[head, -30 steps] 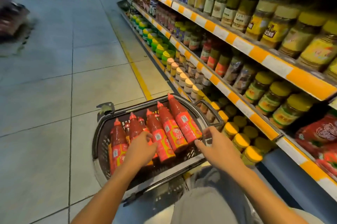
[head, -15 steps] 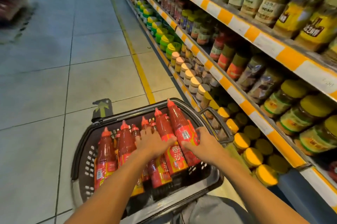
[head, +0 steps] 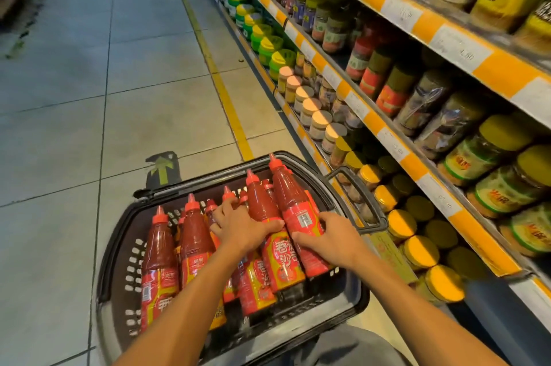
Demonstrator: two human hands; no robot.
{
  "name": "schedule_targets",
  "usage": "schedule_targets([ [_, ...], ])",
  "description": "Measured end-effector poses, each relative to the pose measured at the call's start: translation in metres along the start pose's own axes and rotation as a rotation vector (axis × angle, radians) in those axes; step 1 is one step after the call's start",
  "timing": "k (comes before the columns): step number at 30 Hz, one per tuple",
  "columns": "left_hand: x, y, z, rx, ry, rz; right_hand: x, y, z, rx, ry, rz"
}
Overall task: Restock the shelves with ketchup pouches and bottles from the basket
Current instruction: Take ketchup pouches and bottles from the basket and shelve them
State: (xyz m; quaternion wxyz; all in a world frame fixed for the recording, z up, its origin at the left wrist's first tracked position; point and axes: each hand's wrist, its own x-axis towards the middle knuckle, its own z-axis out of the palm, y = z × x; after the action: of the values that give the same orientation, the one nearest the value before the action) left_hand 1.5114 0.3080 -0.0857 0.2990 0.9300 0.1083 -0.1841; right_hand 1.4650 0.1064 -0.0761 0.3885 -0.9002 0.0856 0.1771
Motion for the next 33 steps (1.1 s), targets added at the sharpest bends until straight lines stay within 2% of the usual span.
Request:
schedule_targets([
  [5, -0.01, 0.007, 0.006, -0.254, 0.084, -0.021, -0.011, 0.008, 0.001, 0.209, 0.026, 0.069],
  [8, -0.016, 0.009, 0.009, -0.523, 0.042, 0.041, -0.018, 0.014, 0.004, 0.404, 0.044, 0.103],
  [14, -0.023, 0.015, -0.006, -0.688, 0.07, 0.184, -0.041, 0.013, -0.004, 0.7, 0.096, 0.12],
  [22, -0.073, 0.027, -0.059, -1.125, -0.238, 0.1, -0.1, 0.001, -0.037, 0.869, 0.217, 0.061],
  [27, -0.123, 0.046, -0.074, -1.174, -0.368, 0.221, -0.173, -0.013, -0.06, 0.922, 0.384, 0.001],
  [33, -0.19, 0.077, -0.063, -1.062, -0.584, 0.414, -0.289, -0.022, -0.077, 0.964, 0.653, -0.016],
])
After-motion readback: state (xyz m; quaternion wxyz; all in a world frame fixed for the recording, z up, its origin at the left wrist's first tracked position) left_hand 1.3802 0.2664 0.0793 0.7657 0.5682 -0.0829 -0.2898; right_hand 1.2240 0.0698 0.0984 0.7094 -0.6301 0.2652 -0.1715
